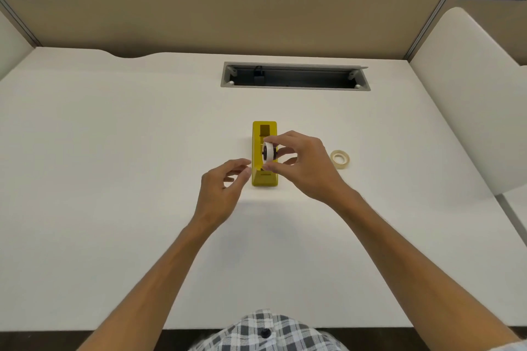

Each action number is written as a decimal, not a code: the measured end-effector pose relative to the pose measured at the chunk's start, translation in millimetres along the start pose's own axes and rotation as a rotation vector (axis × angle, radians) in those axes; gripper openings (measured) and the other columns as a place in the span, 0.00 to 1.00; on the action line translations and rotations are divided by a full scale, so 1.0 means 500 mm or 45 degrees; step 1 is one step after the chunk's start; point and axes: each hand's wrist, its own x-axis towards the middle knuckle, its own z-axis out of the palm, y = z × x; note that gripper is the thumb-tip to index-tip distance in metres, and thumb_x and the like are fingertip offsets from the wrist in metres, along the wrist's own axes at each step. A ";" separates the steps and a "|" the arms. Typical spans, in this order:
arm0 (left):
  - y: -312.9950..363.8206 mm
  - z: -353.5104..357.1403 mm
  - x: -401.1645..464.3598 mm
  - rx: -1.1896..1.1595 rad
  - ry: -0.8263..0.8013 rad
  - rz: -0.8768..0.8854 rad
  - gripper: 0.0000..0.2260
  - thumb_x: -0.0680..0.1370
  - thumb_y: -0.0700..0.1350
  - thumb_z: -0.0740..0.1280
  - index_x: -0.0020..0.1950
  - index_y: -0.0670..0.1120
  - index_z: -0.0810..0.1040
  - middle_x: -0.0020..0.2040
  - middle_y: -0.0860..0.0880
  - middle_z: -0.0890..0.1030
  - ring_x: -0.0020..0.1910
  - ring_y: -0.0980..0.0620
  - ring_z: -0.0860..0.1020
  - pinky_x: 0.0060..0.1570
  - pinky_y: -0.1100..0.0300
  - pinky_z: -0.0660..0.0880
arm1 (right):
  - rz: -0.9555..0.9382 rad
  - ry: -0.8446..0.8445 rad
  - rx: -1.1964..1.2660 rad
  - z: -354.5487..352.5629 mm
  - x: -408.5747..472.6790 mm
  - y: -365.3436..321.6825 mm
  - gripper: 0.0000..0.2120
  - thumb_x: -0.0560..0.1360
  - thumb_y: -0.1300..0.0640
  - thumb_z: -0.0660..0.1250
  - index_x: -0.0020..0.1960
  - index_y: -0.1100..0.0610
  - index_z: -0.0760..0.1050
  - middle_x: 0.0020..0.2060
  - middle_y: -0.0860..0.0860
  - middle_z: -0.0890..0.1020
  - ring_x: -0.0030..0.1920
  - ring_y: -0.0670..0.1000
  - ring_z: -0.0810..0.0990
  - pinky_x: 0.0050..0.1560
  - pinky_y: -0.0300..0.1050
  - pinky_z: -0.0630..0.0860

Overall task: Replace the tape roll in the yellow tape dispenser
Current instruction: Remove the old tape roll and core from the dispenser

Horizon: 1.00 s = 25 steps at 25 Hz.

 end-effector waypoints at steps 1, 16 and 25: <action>0.020 -0.005 -0.006 -0.058 -0.014 0.025 0.07 0.78 0.48 0.69 0.55 0.53 0.82 0.48 0.56 0.85 0.50 0.57 0.82 0.53 0.58 0.78 | -0.012 -0.007 0.019 -0.004 -0.010 -0.007 0.21 0.70 0.56 0.77 0.61 0.50 0.79 0.51 0.44 0.81 0.47 0.43 0.82 0.48 0.45 0.82; 0.128 -0.022 -0.039 -0.345 -0.192 0.193 0.12 0.77 0.41 0.69 0.60 0.46 0.82 0.53 0.49 0.85 0.54 0.51 0.83 0.57 0.59 0.78 | -0.105 0.011 0.182 -0.043 -0.069 -0.070 0.21 0.68 0.59 0.78 0.60 0.56 0.80 0.54 0.48 0.78 0.48 0.43 0.82 0.48 0.36 0.81; 0.131 -0.020 -0.044 -0.341 -0.161 0.170 0.11 0.77 0.46 0.68 0.59 0.50 0.81 0.52 0.55 0.85 0.51 0.53 0.83 0.50 0.62 0.79 | -0.071 0.085 0.031 -0.066 -0.080 -0.048 0.22 0.69 0.49 0.76 0.61 0.50 0.78 0.54 0.42 0.83 0.52 0.38 0.80 0.50 0.38 0.81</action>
